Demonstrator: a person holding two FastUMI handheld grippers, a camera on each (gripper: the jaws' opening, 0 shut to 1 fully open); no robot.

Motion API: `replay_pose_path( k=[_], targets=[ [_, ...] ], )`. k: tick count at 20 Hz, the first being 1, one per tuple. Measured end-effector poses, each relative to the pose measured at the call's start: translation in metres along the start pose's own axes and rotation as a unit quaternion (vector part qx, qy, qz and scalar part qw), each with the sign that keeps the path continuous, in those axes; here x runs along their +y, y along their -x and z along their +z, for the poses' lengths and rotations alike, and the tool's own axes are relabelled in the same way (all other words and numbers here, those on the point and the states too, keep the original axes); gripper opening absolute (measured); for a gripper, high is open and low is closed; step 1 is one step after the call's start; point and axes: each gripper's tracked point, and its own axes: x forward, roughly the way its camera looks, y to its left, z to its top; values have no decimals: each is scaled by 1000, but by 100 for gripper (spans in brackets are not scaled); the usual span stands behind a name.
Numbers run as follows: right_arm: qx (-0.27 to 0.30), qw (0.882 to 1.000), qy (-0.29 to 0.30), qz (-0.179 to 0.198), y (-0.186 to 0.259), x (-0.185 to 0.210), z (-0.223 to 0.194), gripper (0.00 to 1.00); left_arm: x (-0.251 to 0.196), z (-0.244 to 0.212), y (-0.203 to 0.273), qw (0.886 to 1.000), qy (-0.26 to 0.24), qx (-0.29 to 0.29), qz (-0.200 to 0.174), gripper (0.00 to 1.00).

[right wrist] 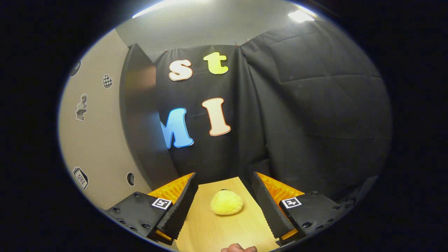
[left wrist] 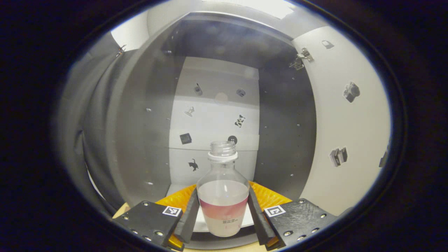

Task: Open the cabinet door with the right hand, grasp the bottle in the cabinet with the left hand and place it on the coaster, then close the cabinet door with the right hand.

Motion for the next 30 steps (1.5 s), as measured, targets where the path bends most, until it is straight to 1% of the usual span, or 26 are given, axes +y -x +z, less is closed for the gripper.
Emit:
replay_pose_path(
  k=[2, 5, 8, 11, 13, 14, 15, 17, 18, 19, 20, 22, 24, 25, 26, 27, 28, 29, 30],
  targets=[
    [-3, 1000, -4, 9, 1, 5, 0, 98, 8, 1, 29, 1000, -11, 0, 3, 69],
    [1, 1000, -18, 20, 13, 13, -5, 98, 18, -3, 75, 1000, -16, 3, 8, 69],
    [5, 999, -21, 30, 23, 17, -7, 98, 26, -17, 123, 1000, -17, 8, 16, 69],
    [6, 999, -26, 46, 33, 22, -10, 98, 34, -43, 164, 999, -22, 15, 31, 71],
    [4, 999, -14, 47, 37, 20, -10, 98, 42, -65, 189, 997, -46, 21, 51, 69],
    [6, 999, -9, 48, 38, 19, -11, 98, 39, -79, 201, 997, -54, 24, 54, 71],
    [7, 999, -6, 53, 40, 19, -13, 98, 36, -92, 211, 997, -57, 25, 54, 69],
    [12, 998, -3, 59, 42, 22, -15, 98, 33, -122, 228, 996, -60, 32, 58, 69],
    [14, 998, -5, 62, 44, 24, -15, 100, 33, -136, 236, 995, -63, 36, 63, 69],
    [16, 998, -6, 66, 47, 25, -17, 98, 32, -150, 242, 995, -62, 40, 65, 69],
    [15, 998, -3, 66, 47, 27, -16, 98, 31, -166, 249, 995, -58, 46, 68, 71],
    [15, 997, 13, 70, 47, 27, -19, 98, 31, -197, 258, 995, -46, 56, 73, 69],
    [24, 997, 31, 72, 50, 24, -24, 98, 33, -238, 263, 993, -20, 84, 78, 70],
    [32, 996, 43, 74, 54, 24, -29, 98, 35, -250, 266, 993, -10, 86, 83, 71],
    [38, 995, 55, 80, 57, 24, -31, 98, 37, -258, 268, 992, -10, 86, 88, 70],
    [42, 994, 63, 85, 59, 24, -32, 98, 41, -264, 270, 992, -20, 84, 92, 71],
    [43, 993, 68, 88, 59, 24, -33, 98, 43, -275, 271, 992, -25, 85, 95, 69],
    [41, 992, 74, 88, 59, 23, -33, 98, 45, -285, 272, 991, -19, 87, 98, 69],
    [41, 992, 80, 89, 59, 22, -34, 98, 48, -293, 272, 991, -10, 86, 102, 71]
  ],
)
